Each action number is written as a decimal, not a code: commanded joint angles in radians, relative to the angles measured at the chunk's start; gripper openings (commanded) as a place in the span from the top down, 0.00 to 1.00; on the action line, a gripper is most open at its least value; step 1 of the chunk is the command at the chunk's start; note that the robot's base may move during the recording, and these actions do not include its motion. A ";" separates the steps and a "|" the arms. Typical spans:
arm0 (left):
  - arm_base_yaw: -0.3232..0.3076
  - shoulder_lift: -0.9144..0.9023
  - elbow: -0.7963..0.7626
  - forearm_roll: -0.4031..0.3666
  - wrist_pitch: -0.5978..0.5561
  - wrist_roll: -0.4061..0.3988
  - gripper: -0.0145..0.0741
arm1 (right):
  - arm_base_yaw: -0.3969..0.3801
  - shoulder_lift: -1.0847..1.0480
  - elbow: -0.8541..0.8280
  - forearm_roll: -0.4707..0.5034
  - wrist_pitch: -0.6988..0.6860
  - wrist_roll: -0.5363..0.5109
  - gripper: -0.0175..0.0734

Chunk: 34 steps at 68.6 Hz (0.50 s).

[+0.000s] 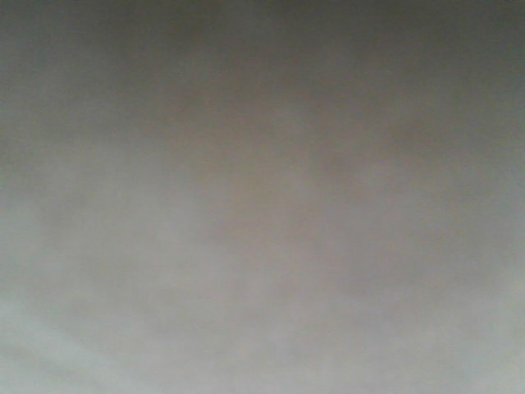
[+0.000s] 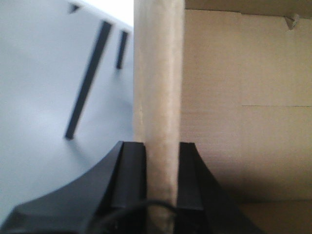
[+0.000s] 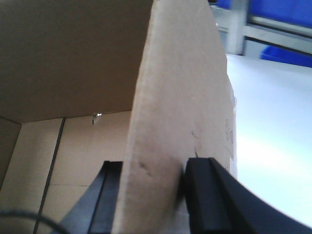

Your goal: Grab box from left shelf to table start

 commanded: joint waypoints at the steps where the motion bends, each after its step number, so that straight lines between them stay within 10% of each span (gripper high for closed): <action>1: 0.002 0.010 -0.014 0.085 0.015 0.001 0.94 | -0.004 0.010 -0.028 -0.070 -0.128 0.012 0.74; 34: 0.002 0.010 -0.014 0.085 0.015 0.001 0.94 | -0.004 0.010 -0.028 -0.070 -0.128 0.012 0.74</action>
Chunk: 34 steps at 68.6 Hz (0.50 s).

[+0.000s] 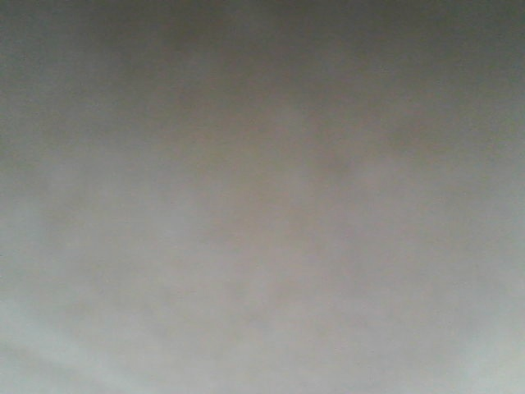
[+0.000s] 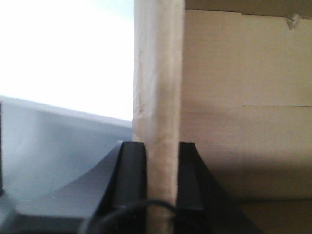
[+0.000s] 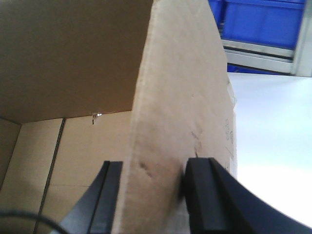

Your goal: Grab box from left shelf to table start

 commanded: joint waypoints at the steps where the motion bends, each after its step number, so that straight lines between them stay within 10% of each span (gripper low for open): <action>1: 0.002 0.010 -0.014 0.085 0.015 0.001 0.94 | -0.004 0.010 -0.028 -0.070 -0.128 0.012 0.74; 34: 0.002 0.010 -0.014 0.085 0.015 0.001 0.94 | -0.004 0.010 -0.028 -0.070 -0.128 0.012 0.74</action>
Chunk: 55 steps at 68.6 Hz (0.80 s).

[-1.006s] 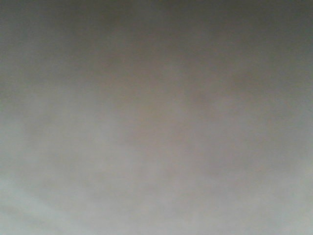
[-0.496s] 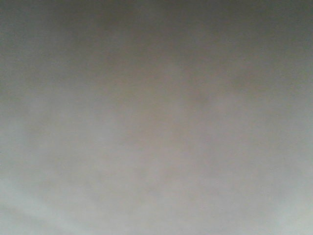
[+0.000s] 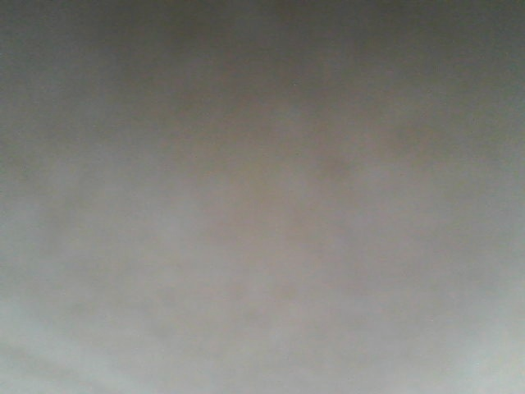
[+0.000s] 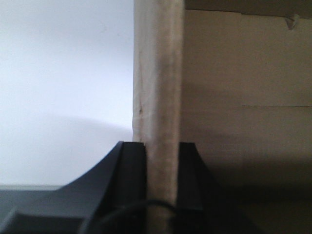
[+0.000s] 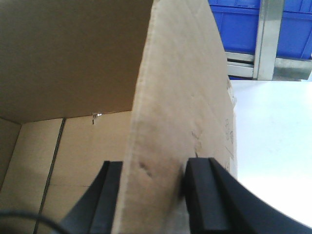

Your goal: Grab box from left shelf to table start

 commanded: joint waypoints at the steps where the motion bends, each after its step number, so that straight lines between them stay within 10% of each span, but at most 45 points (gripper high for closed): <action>1: 0.002 0.010 -0.014 0.085 0.015 0.001 0.94 | -0.004 0.010 -0.028 -0.070 -0.128 0.012 0.74; 55: 0.002 0.010 -0.014 0.085 0.015 0.001 0.94 | -0.004 0.010 -0.028 -0.070 -0.128 0.012 0.74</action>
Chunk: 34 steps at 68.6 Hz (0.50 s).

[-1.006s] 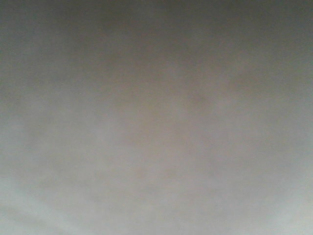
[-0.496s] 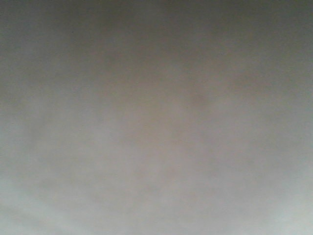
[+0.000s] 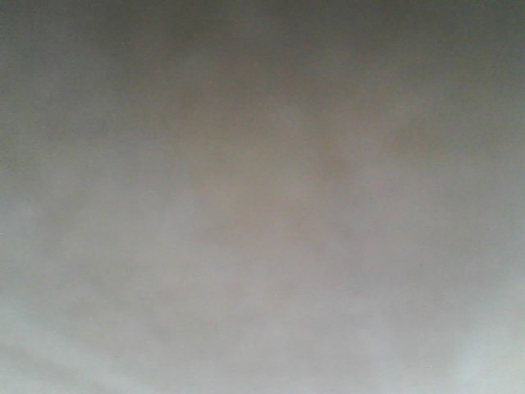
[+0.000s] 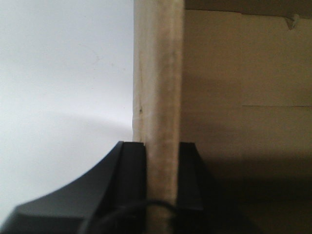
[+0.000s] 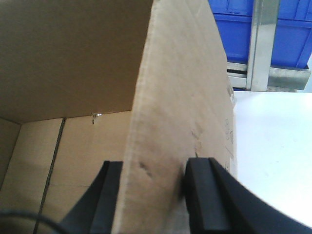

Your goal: Grab box from left shelf to table start

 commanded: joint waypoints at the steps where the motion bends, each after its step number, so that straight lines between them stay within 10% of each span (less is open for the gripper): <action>1: 0.002 0.010 -0.014 0.085 0.015 0.001 0.94 | -0.004 0.010 -0.028 -0.070 -0.128 0.012 0.74; 34: 0.002 0.010 -0.014 0.085 0.015 0.001 0.94 | -0.004 0.010 -0.028 -0.070 -0.128 0.012 0.74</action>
